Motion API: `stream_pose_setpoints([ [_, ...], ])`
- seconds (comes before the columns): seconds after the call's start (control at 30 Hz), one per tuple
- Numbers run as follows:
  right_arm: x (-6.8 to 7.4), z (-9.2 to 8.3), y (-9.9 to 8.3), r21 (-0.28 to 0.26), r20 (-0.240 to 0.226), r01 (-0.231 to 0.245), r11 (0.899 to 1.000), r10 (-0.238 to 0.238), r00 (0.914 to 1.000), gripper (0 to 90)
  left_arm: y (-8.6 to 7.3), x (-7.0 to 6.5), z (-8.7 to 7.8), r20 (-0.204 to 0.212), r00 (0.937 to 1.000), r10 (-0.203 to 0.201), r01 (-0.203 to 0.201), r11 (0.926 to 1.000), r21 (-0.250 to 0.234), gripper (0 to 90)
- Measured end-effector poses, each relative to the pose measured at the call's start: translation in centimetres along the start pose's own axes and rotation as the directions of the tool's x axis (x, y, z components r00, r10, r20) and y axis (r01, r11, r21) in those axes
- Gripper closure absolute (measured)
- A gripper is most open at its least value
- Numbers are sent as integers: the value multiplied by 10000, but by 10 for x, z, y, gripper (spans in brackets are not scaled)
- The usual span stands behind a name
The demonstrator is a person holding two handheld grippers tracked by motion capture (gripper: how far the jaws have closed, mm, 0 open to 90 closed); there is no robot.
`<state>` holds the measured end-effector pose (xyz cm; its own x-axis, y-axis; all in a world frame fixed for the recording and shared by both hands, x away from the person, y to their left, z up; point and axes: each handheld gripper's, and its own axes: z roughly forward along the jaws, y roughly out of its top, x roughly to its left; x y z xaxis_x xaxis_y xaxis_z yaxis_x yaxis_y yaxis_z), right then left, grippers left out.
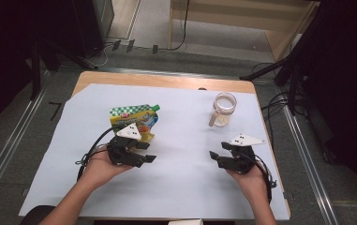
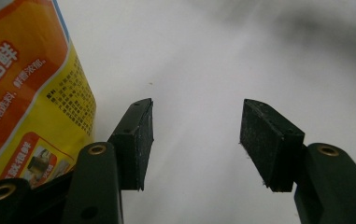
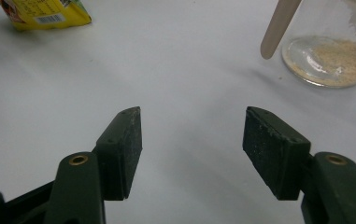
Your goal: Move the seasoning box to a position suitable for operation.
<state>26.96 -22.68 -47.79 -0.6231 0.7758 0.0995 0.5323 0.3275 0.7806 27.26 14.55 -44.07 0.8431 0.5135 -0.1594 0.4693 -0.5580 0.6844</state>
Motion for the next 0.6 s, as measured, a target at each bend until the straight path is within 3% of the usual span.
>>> stream_pose_setpoints([
  [0.2, 1, -2, 0, -14, 25, 105, 9999, -105, 9999, 401, 0, -7, -6, -20, 9998, 190, -191, 9990, -399, 445],
  [0.4, 2, -5, 1, -103, -3, 127, 9999, -127, 9999, 420, -3, -4, -5, 46, 9999, 120, -118, 9995, -297, 445],
  [0.6, 3, 1, 6, -192, -158, -184, 9996, 181, 9997, 426, -4, 1, -4, 139, 9999, 45, -42, 9998, -188, 443],
])
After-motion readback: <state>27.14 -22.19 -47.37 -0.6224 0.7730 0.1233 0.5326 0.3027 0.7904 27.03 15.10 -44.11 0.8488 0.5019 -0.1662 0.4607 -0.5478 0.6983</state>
